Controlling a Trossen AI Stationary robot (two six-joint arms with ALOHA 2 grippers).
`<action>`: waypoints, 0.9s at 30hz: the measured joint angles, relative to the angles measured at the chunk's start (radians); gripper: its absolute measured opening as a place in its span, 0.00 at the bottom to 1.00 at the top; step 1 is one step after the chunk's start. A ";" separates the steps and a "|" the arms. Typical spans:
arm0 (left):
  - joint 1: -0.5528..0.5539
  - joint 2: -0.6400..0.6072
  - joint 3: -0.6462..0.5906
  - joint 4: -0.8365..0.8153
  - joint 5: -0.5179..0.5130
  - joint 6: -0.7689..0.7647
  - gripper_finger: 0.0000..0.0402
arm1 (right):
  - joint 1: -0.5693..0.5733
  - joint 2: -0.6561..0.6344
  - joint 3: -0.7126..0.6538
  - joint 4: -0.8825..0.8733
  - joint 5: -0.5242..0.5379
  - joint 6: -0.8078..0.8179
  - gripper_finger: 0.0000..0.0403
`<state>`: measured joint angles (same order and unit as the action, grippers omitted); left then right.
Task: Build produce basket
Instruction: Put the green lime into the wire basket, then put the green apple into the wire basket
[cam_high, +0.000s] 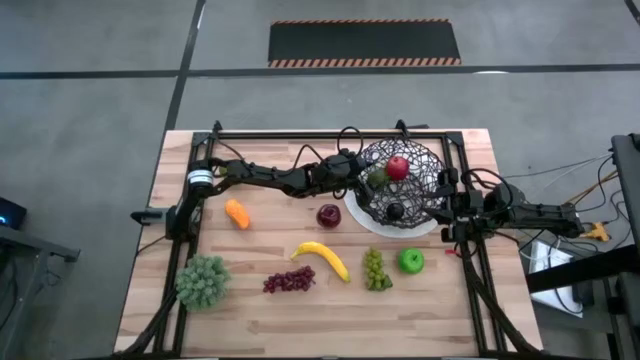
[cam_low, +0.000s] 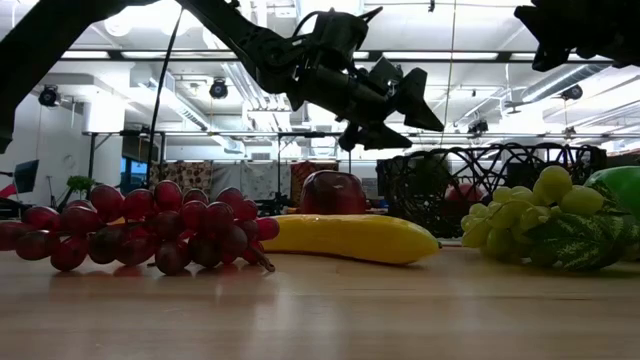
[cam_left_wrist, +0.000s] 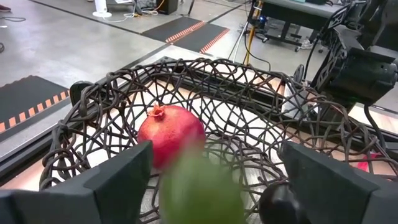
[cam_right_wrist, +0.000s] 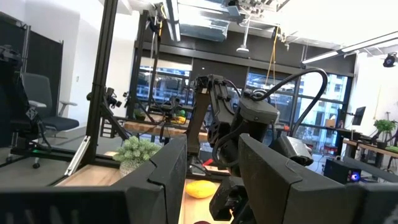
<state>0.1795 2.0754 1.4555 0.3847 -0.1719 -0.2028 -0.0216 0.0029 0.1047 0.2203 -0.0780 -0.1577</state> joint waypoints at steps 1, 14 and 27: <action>0.000 0.000 0.000 0.000 0.000 -0.001 0.86 | 0.000 0.000 0.000 0.000 0.000 0.000 0.33; -0.020 -0.022 0.000 0.000 0.000 -0.001 0.89 | 0.000 0.000 0.000 0.000 0.000 0.000 0.33; -0.209 -0.212 -0.003 -0.094 0.002 0.304 0.89 | 0.000 0.016 0.021 -0.005 -0.018 0.082 0.33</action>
<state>-0.0300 1.8630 1.4526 0.2909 -0.1696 0.1014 -0.0219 0.0190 0.1261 0.2150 -0.0957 -0.0756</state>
